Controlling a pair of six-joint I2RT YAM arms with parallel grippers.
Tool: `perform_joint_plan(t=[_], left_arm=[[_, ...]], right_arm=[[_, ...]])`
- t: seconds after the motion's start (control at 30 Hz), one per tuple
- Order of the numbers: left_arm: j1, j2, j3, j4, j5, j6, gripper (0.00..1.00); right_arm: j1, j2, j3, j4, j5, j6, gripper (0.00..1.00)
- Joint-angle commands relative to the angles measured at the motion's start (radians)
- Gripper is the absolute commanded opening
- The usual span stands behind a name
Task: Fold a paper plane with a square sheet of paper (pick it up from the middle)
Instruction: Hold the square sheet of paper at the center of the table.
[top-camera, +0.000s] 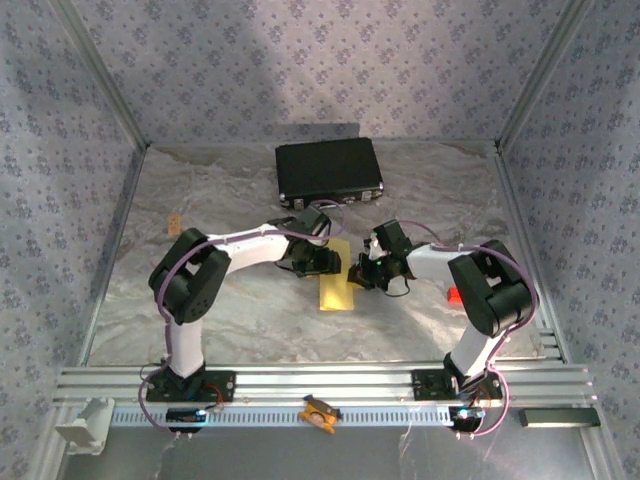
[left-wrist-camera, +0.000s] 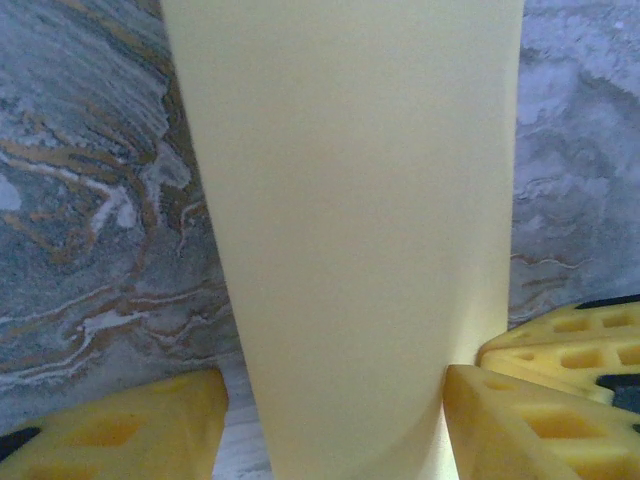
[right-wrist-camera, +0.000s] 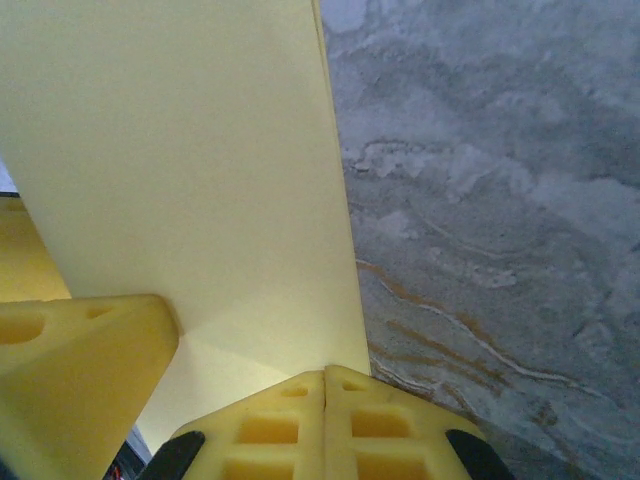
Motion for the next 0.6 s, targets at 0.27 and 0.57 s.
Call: perform_joint_plan(t=[0.27, 0.57], left_arm=[[0.02, -0.138, -0.195, 0.304, 0.047, -0.212, 0.61], [0.017, -0.112, -0.222, 0.406, 0.087, -0.239, 0.52]], right_arm=[[-0.015, 0.019, -0.02, -0.024, 0.01, 0.01, 0.04], [-0.018, 0.019, -0.021, -0.016, 0.004, 0.013, 0.04]])
